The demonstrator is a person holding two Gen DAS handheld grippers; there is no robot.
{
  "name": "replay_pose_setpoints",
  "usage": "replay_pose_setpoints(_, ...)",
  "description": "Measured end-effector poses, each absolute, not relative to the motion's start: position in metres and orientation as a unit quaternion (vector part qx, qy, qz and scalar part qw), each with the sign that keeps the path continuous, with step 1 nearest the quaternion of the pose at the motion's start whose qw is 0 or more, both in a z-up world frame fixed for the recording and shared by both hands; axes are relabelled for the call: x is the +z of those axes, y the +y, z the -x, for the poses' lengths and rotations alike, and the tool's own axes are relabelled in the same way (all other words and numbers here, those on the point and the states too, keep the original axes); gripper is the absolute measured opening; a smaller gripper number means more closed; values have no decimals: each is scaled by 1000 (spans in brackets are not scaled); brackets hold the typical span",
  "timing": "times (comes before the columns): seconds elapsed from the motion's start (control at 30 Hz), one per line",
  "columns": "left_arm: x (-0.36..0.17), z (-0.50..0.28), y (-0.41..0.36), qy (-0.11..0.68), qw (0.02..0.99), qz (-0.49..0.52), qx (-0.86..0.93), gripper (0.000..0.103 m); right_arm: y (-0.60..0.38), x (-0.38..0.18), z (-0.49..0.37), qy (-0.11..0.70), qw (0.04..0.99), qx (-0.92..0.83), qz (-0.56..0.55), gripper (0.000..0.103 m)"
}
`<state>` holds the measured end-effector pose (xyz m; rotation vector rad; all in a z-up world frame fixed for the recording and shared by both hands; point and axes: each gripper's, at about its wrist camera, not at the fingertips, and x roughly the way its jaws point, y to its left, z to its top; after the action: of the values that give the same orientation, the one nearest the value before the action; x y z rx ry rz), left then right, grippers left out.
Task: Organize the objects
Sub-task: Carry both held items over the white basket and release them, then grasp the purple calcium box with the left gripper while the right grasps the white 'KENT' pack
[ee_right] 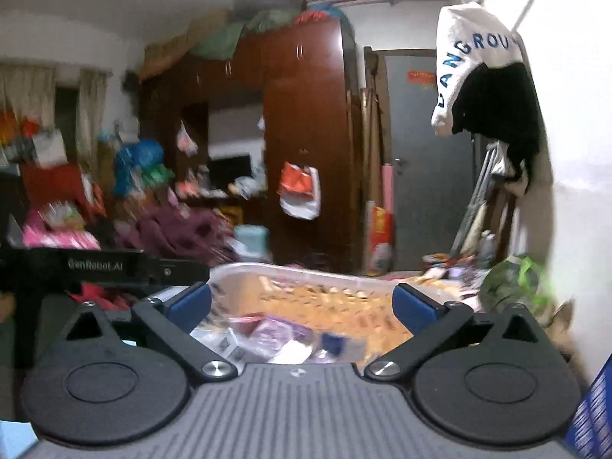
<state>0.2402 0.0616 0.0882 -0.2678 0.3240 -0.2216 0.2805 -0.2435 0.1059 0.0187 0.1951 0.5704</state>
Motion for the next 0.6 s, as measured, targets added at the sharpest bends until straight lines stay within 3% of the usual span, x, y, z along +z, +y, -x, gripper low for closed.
replay_pose_setpoints(0.03,87,-225,63,150,974,125,-112,85,-254,101,-270,102,951,291,-28,103)
replay_pose_setpoints(0.1,81,-196,65,134,980,105,-100,97,-262,83,-256,146,944,292,-42,103)
replay_pose_setpoints(0.17,67,-183,66,150,981,86,-88,103,-260,53,-243,194,938,288,-12,103)
replay_pose_setpoints(0.3,30,-195,64,226,968,58,-91,102,-243,7,-232,249,920,299,45,103)
replay_pose_setpoints(0.43,15,-207,55,255,962,41,-91,102,-234,4,-235,256,913,310,65,103)
replay_pose_setpoints(0.5,11,-210,52,264,959,35,-92,102,-233,3,-238,257,910,316,75,98)
replay_pose_setpoints(0.6,2,-210,50,278,956,35,-87,102,-229,-1,-243,287,899,321,75,73)
